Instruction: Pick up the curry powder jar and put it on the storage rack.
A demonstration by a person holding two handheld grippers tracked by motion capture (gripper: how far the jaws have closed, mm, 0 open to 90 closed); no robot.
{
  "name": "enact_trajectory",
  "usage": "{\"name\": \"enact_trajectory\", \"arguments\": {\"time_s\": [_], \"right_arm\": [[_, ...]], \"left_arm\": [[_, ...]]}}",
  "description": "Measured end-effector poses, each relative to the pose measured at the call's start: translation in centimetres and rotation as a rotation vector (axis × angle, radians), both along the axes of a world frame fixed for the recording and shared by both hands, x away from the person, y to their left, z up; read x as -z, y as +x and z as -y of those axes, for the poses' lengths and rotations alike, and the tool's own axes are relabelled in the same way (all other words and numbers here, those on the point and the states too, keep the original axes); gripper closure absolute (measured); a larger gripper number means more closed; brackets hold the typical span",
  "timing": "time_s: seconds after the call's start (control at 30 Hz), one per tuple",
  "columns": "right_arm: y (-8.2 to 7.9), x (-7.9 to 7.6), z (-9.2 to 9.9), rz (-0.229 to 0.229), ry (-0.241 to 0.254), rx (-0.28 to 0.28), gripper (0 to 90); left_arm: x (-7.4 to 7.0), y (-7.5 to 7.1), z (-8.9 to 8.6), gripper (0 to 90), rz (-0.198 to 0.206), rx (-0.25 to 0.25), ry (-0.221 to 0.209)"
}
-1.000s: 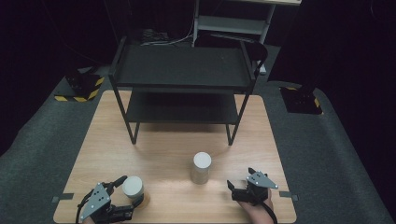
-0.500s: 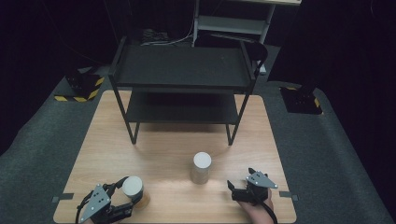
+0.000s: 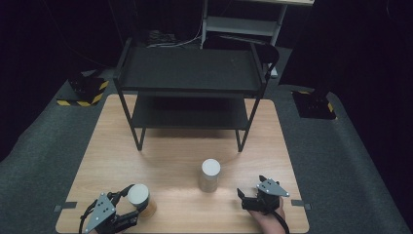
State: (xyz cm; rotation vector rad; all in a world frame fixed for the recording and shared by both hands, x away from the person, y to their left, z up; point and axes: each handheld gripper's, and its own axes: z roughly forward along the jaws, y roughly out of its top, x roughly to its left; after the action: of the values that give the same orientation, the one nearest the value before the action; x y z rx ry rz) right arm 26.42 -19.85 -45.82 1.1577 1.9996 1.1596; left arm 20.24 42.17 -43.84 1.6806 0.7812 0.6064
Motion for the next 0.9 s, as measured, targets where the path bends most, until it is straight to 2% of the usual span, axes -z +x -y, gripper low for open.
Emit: {"name": "enact_trajectory", "arguments": {"time_s": [0.27,0.47,0.53,0.67,0.77,0.8,0.9], "right_arm": [[0.1,-0.1,0.0,-0.007,-0.001,0.002,0.1],[0.3,-0.1,0.0,-0.015,0.001,-0.003,0.4],[0.3,-0.1,0.2,-0.012,0.003,-0.007,0.4],[0.4,-0.1,0.3,-0.017,0.013,-0.007,0.4],[0.4,0.0,0.4,-0.015,0.019,-0.008,0.4],[0.4,0.0,0.4,-0.015,0.018,-0.009,0.4],[0.3,0.0,0.4,-0.014,0.016,-0.011,0.4]], "left_arm": [[-0.3,0.1,0.2,33.8,0.009,-0.003,0.003],[-0.9,0.5,-0.3,33.9,0.036,-0.018,-0.032],[-1.3,0.8,-0.6,33.9,0.036,-0.023,-0.043],[-2.1,1.4,-0.7,33.9,0.041,-0.027,-0.024],[-2.6,1.9,-0.8,33.9,0.048,-0.032,-0.035],[-3.0,2.3,-0.9,33.9,0.043,-0.033,-0.053],[-3.7,2.9,-0.8,33.9,0.049,-0.038,-0.051]]}}
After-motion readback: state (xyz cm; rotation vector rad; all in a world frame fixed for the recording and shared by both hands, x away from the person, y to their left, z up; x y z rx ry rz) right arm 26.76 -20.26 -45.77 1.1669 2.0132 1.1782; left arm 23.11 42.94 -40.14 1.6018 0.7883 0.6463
